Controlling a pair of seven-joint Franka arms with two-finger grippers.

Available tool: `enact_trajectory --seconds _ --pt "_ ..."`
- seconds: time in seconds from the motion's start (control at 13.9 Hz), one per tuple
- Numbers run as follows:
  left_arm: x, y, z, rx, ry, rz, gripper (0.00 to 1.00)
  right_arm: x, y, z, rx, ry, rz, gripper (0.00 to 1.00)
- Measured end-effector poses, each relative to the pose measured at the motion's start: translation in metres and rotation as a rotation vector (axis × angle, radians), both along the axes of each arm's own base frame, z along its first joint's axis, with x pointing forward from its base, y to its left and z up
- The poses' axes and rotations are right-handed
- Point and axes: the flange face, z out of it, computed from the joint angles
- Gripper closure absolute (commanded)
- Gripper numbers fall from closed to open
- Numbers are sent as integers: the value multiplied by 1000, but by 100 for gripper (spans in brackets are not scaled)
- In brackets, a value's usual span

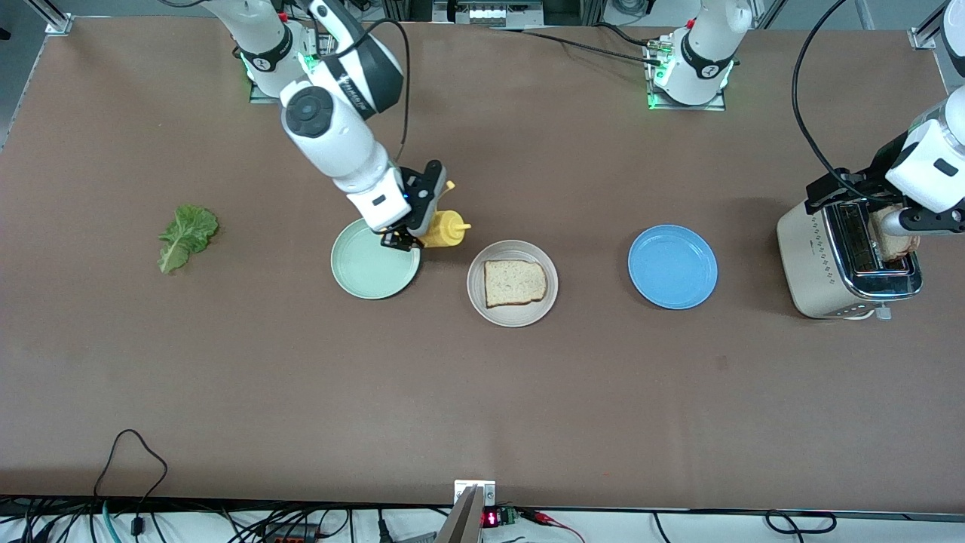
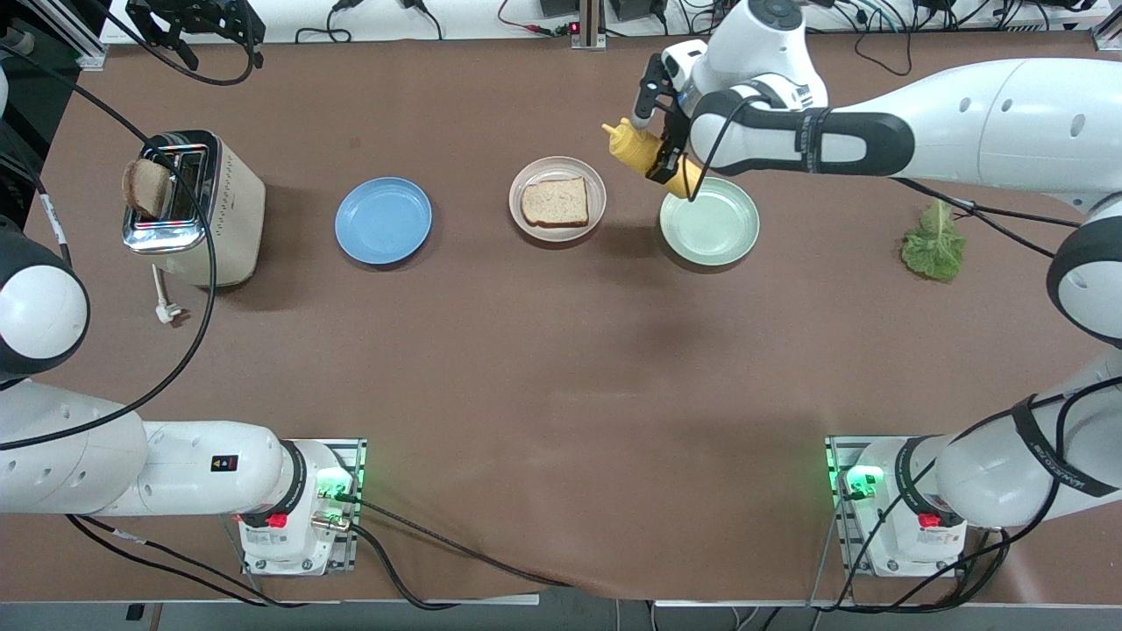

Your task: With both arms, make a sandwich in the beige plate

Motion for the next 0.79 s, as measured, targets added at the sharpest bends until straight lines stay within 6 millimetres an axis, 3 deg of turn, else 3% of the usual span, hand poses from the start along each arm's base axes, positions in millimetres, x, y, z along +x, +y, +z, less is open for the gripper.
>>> enact_trajectory --seconds 0.29,0.79 --pt "0 0 -1 0 3 0 0 1 31 -23 -33 -1 -4 88" --pt "-1 0 -3 0 12 0 0 20 64 -71 -71 -2 -17 87"
